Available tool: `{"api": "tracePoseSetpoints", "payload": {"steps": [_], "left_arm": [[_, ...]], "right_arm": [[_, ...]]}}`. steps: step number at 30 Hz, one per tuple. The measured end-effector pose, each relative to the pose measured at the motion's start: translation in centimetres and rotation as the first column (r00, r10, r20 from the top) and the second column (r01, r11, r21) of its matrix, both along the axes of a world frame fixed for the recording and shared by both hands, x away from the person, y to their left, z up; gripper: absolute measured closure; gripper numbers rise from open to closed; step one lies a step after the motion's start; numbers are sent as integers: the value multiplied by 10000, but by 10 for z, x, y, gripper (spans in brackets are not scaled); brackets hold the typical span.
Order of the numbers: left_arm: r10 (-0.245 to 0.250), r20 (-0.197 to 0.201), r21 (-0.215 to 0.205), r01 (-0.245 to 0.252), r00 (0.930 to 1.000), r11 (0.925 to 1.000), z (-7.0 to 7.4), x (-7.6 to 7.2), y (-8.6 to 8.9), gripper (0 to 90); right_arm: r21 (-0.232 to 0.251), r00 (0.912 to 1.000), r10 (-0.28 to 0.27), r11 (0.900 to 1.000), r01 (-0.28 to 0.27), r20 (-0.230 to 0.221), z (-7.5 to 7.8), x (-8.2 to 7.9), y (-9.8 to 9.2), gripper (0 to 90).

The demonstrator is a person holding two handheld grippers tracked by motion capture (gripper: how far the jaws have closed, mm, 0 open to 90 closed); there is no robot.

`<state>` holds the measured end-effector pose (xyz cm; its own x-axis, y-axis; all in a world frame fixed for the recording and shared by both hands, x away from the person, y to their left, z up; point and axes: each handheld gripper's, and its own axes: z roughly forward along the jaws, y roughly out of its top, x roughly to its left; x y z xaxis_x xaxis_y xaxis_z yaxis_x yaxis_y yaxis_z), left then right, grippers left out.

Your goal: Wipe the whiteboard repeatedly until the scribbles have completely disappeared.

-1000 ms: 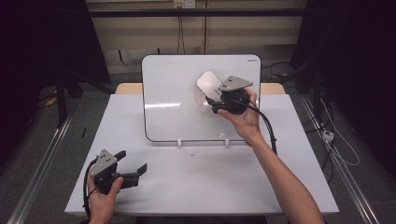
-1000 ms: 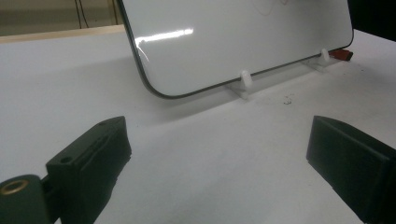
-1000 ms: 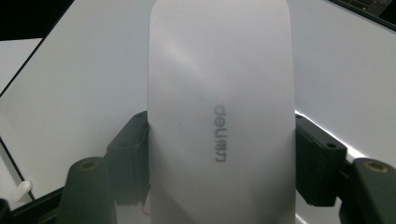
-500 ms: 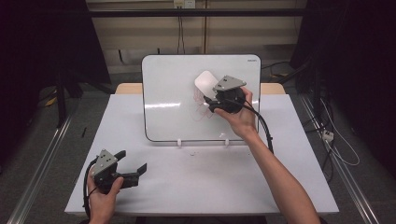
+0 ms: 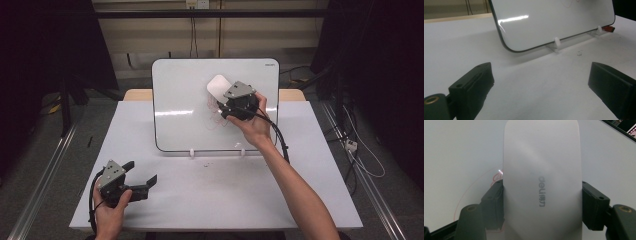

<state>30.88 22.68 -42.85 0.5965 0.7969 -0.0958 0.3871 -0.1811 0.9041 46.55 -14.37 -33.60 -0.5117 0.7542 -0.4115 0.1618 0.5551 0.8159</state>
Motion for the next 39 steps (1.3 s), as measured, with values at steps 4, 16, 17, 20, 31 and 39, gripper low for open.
{"api": "tracePoseSetpoints", "payload": {"steps": [4,16,17,20,31,39], "left_arm": [[-17,6,43,17,10000,10000,0,0,0,58],[-41,-16,-3,41,10000,10000,0,0,0,58],[-40,-15,-5,40,10000,10000,0,-1,0,58],[-74,10,40,74,10000,10000,0,-1,0,58],[-74,-3,-26,74,10000,10000,0,-1,-1,58],[-62,12,35,62,10000,10000,1,-1,0,58]], "right_arm": [[-64,10000,2,10000,-2,7,-1,2,2,311],[-566,9988,-404,9975,419,270,0,6,9,311],[-623,9987,-421,9971,438,277,0,7,10,311],[-778,9981,-578,9952,595,230,-4,10,10,311],[-905,9971,-701,9933,725,301,-8,13,11,312],[-1119,9977,-618,9916,645,277,-11,10,14,312]]}}
